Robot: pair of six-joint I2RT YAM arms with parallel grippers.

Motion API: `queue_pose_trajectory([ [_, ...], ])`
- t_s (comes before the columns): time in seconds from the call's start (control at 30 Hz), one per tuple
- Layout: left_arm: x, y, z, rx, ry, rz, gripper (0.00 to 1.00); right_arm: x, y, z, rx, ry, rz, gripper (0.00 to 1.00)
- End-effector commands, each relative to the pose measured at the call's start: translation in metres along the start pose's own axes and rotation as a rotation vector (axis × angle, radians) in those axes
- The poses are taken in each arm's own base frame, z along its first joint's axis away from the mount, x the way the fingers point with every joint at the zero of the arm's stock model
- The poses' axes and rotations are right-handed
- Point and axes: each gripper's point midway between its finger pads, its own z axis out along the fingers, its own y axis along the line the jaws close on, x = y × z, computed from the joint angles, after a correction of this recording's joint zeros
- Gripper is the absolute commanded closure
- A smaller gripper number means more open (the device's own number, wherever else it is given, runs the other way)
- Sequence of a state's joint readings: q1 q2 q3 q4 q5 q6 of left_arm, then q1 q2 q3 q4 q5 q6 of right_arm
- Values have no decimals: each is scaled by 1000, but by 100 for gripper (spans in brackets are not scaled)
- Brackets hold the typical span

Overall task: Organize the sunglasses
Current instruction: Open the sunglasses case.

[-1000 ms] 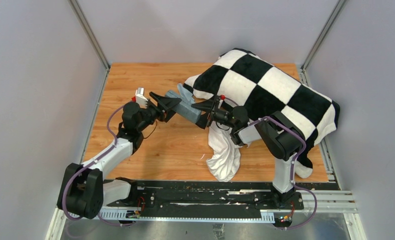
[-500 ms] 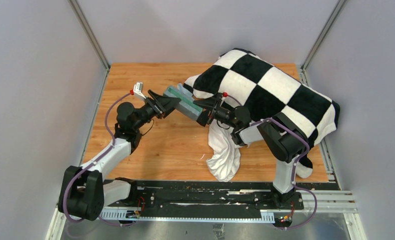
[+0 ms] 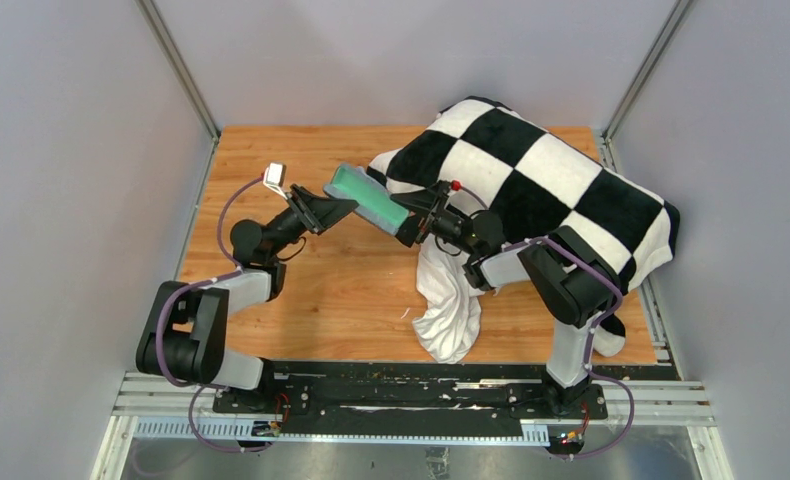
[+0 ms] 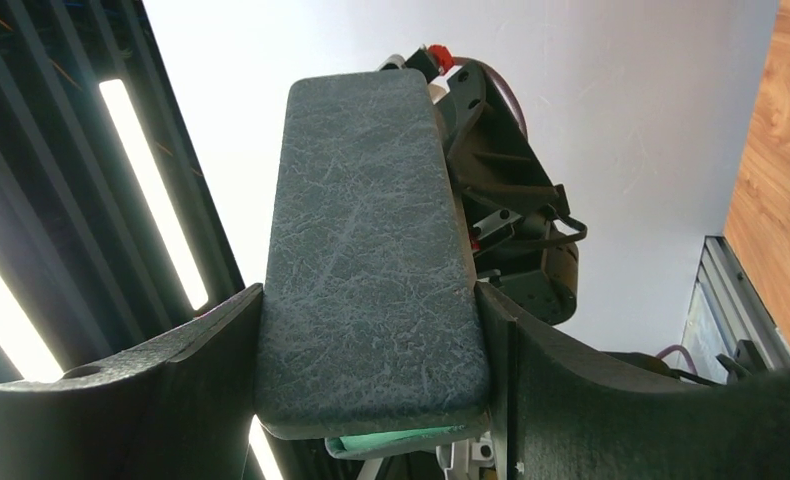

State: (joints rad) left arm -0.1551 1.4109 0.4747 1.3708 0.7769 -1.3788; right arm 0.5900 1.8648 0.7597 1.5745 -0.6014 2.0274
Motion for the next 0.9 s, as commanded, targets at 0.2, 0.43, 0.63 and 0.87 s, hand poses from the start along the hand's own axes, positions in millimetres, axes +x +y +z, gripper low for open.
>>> queue_pose_trajectory([
  [0.2, 28, -73, -15, 273, 135, 402, 100, -6, 32, 12, -54, 18, 419, 100],
  [0.43, 30, -75, -17, 277, 130, 429, 100, -8, 45, 22, -82, 39, 451, 100],
  [0.63, 34, -78, -20, 288, 143, 445, 100, -8, 47, 23, -83, 48, 470, 100],
  [0.87, 38, -87, -26, 305, 146, 459, 100, -7, 50, 24, -86, 54, 473, 93],
])
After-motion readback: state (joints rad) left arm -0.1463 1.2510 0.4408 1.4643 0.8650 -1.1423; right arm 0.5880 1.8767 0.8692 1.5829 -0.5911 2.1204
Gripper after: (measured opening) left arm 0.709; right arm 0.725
